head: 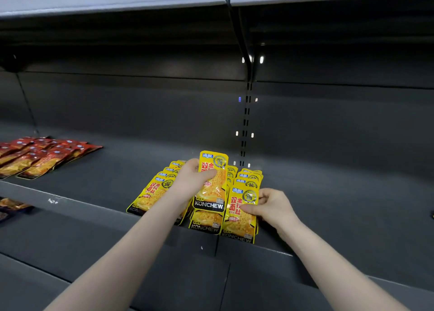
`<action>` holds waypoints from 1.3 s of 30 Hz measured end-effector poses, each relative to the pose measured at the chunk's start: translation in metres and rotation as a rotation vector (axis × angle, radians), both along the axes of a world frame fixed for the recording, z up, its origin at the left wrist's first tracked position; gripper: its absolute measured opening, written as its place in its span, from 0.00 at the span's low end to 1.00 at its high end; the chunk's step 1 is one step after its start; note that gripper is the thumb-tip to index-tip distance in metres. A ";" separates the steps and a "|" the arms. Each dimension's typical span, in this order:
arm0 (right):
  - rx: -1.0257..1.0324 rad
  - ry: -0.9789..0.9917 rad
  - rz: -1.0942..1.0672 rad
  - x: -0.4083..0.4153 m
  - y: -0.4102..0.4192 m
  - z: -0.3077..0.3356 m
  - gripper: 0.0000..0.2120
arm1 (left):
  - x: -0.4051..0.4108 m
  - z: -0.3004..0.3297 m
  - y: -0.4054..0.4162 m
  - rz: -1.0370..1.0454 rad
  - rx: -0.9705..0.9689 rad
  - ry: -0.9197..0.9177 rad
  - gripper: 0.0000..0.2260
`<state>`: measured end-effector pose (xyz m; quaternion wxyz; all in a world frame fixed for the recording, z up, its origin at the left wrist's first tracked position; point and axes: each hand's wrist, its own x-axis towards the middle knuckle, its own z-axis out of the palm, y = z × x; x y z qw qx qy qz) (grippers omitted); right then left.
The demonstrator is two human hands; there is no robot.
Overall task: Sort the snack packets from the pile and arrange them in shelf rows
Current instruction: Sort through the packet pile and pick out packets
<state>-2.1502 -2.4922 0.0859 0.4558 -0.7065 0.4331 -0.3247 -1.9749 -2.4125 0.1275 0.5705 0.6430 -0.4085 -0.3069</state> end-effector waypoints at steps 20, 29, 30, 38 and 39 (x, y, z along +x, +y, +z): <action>-0.375 0.429 0.028 -0.010 -0.002 -0.002 0.24 | -0.011 0.000 -0.020 -0.009 0.034 -0.057 0.28; -0.516 0.654 -0.155 -0.070 -0.024 0.013 0.09 | -0.044 0.008 -0.034 -0.032 0.030 -0.044 0.12; -0.525 0.690 -0.175 -0.079 -0.028 0.015 0.09 | -0.050 0.008 -0.039 -0.035 0.035 -0.044 0.10; -0.575 0.844 -0.286 -0.149 -0.061 0.019 0.09 | -0.110 0.007 -0.091 -0.103 0.077 -0.091 0.06; -0.582 0.847 -0.287 -0.154 -0.064 0.018 0.09 | -0.116 0.005 -0.098 -0.104 0.086 -0.097 0.07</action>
